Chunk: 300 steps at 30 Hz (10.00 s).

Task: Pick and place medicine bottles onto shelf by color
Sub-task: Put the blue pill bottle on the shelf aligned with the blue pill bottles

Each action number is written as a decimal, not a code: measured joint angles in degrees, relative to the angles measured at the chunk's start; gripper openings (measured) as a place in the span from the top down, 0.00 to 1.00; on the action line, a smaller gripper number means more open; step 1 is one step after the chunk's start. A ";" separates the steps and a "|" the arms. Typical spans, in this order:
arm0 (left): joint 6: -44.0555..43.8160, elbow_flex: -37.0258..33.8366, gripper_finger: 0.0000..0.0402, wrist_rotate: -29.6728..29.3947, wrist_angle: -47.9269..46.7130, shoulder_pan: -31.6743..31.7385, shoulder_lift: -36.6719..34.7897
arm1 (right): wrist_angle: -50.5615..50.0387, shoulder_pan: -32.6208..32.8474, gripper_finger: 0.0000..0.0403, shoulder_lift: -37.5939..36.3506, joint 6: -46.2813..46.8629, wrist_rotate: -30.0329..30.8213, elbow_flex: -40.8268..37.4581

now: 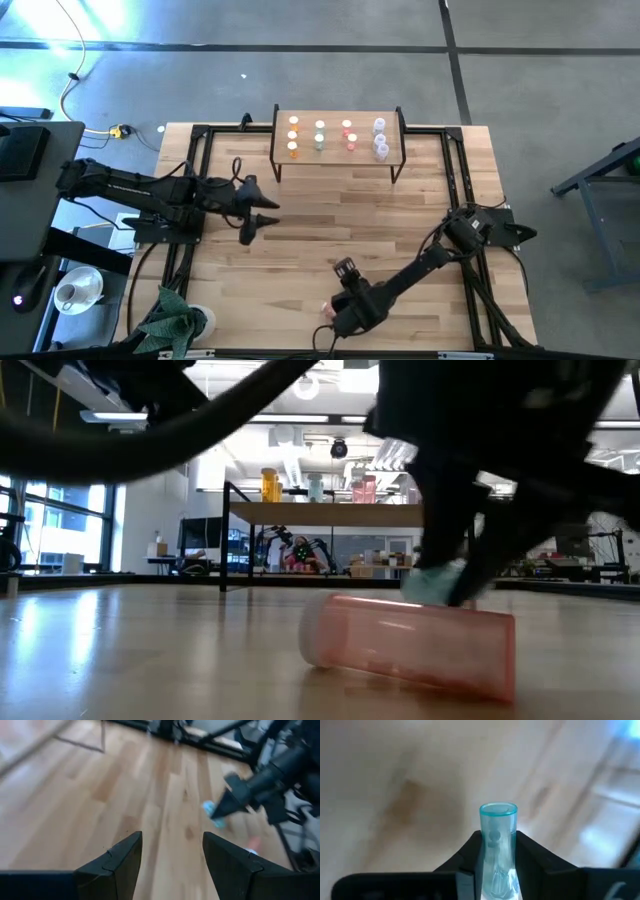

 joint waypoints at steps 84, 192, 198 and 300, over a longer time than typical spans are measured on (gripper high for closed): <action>-12.03 0.07 0.50 54.70 11.40 21.56 9.17 | 42.45 -10.84 0.81 -0.52 -90.14 39.50 11.13; 1.22 0.11 0.77 56.40 18.39 35.66 9.21 | 46.82 -18.41 0.53 -0.39 -77.57 41.78 29.30; 3.99 0.11 0.77 56.56 18.36 36.73 9.23 | 44.91 -20.86 0.53 -1.08 -71.43 41.83 36.46; 24.01 0.00 0.76 35.58 24.18 6.06 9.28 | 11.58 -26.17 0.53 -11.84 -12.88 -32.42 31.91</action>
